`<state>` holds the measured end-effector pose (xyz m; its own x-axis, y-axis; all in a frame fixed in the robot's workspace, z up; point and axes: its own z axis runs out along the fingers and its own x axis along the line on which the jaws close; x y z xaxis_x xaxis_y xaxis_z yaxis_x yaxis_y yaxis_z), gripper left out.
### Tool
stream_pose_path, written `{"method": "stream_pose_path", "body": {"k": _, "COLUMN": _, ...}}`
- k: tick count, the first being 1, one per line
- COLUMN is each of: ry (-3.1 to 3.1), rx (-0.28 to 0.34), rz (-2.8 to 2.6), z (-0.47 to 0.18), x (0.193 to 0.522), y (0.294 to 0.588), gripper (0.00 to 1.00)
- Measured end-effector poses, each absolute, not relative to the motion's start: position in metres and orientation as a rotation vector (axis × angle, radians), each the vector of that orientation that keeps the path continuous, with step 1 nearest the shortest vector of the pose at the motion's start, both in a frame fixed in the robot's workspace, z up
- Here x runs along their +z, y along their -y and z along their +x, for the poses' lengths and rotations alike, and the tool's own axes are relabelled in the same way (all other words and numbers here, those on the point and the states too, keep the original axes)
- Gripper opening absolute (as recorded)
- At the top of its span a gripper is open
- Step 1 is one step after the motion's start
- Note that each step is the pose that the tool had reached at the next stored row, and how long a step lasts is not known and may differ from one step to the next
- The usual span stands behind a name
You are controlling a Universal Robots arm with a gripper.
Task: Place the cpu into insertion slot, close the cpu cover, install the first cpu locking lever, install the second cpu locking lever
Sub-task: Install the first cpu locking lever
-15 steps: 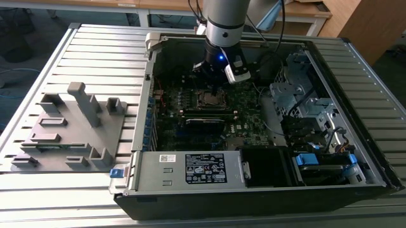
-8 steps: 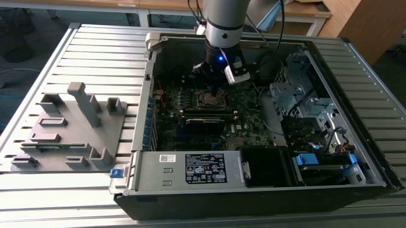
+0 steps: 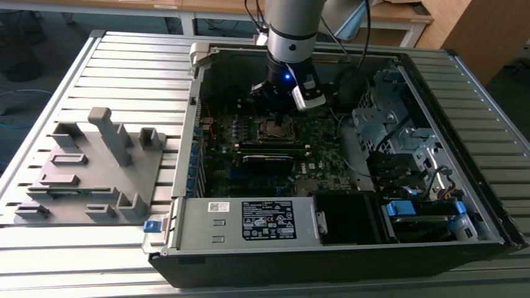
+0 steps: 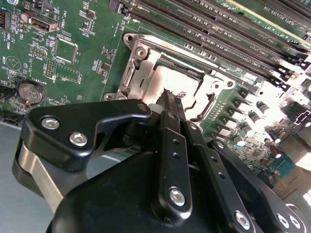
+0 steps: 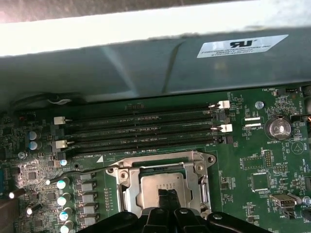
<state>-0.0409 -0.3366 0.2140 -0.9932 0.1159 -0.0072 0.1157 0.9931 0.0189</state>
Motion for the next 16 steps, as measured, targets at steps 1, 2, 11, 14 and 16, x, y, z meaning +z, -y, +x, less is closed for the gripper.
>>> {"method": "stream_pose_path", "body": {"k": 1, "ry": -3.128, "rx": 0.029, "rz": 0.182, "z": -0.041, "x": 0.214, "y": 0.3366, "gripper": 0.1}}
{"method": "stream_pose_path", "body": {"k": 2, "ry": -3.128, "rx": 0.029, "rz": 0.182, "z": -0.0412, "x": 0.214, "y": 0.3366, "gripper": 0.1}}
{"method": "stream_pose_path", "body": {"k": 11, "ry": -3.128, "rx": 0.029, "rz": 0.182, "z": -0.0412, "x": 0.2163, "y": 0.3366, "gripper": 0.1}}
{"method": "stream_pose_path", "body": {"k": 14, "ry": -3.128, "rx": 0.029, "rz": 0.182, "z": -0.0412, "x": 0.217, "y": 0.3366, "gripper": 0.1}}
{"method": "stream_pose_path", "body": {"k": 16, "ry": -3.128, "rx": 0.029, "rz": 0.182, "z": -0.0412, "x": 0.2184, "y": 0.3366, "gripper": 0.1}}
